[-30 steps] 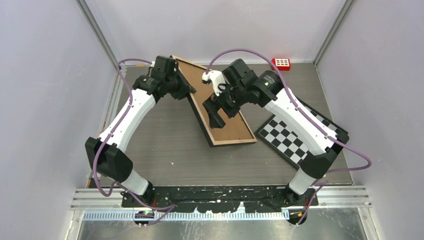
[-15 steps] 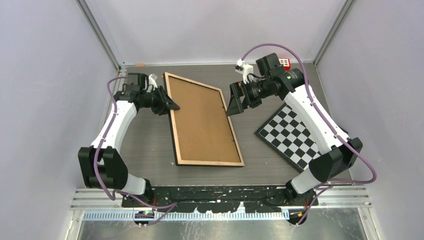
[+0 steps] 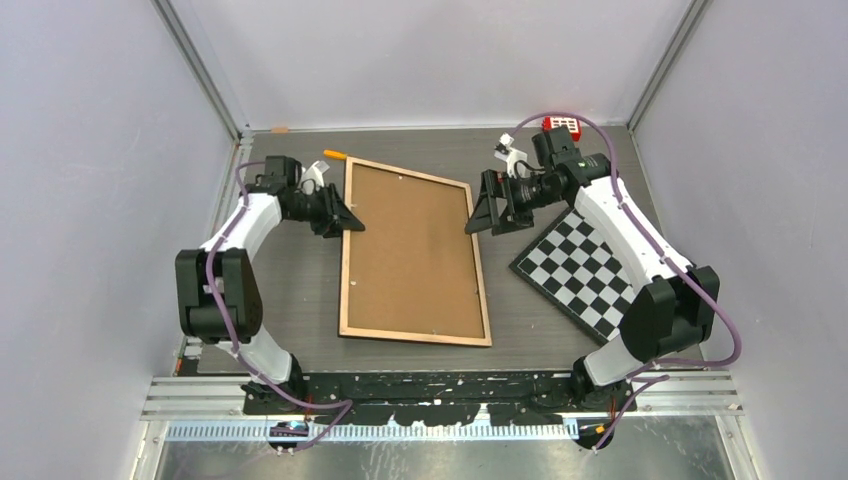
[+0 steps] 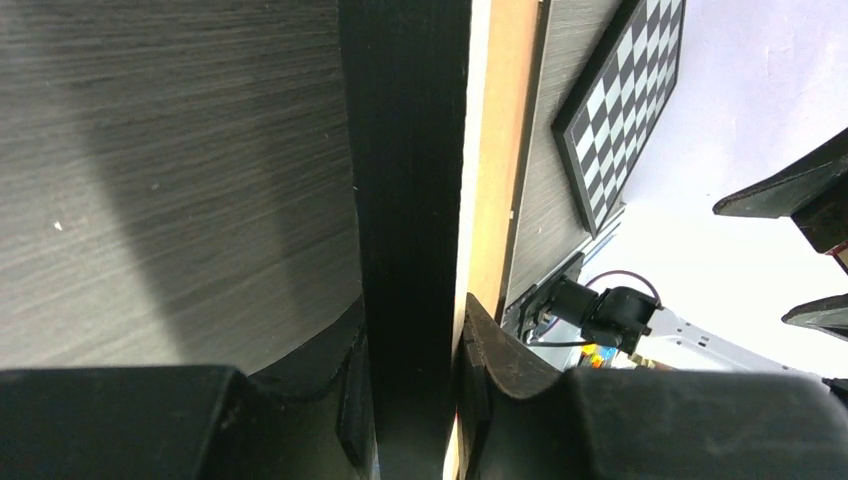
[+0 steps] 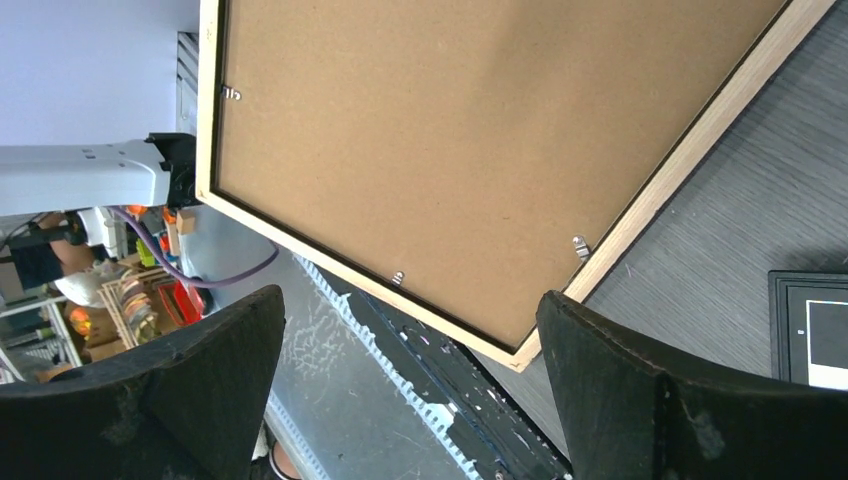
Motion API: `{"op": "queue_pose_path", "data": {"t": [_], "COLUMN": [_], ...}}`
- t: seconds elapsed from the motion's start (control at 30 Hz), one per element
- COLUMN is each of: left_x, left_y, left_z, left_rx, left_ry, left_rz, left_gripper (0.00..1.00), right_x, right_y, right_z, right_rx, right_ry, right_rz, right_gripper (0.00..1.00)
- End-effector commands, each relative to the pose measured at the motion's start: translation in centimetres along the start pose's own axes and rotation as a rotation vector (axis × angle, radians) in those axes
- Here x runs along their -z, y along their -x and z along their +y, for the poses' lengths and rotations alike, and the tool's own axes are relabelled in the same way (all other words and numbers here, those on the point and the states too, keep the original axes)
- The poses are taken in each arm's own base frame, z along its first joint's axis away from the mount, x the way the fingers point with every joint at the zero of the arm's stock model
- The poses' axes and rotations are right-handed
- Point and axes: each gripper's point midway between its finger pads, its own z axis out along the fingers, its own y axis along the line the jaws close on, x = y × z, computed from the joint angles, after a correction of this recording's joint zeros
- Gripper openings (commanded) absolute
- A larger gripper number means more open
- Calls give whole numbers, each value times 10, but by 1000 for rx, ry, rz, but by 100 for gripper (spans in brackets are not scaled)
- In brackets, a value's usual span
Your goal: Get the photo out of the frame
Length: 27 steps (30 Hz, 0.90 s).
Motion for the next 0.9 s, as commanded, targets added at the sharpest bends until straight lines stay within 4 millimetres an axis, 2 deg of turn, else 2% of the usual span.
{"op": "queue_pose_path", "data": {"t": [0.0,0.13,0.33,0.37,0.53,0.8,0.87], "left_x": [-16,-28,-42,-38,-42,-43,-42], "left_y": [12,12,13,20,32,37,37], "left_z": [17,34,61,70,91,111,114], "left_rx": [-101,-108,-77,-57,-26,-42,-43], "left_ry": [5,25,95,108,137,220,241], "left_rz": [-2,26,17,-11,-40,-49,-51], "left_gripper": [1,6,8,9,16,39,49], "right_x": [-3,-9,-12,-13,-20,-23,-23], "right_y": [5,0,-2,-2,-3,1,2], "right_z": [-4,-22,-37,-39,-46,-50,-51], "right_rx": [-19,-69,-112,-117,-159,-193,-197], "right_ry": [39,29,25,27,41,60,61], "right_rz": [-35,-21,-12,-9,2,5,4], "right_gripper": [100,100,100,100,100,100,100]}}
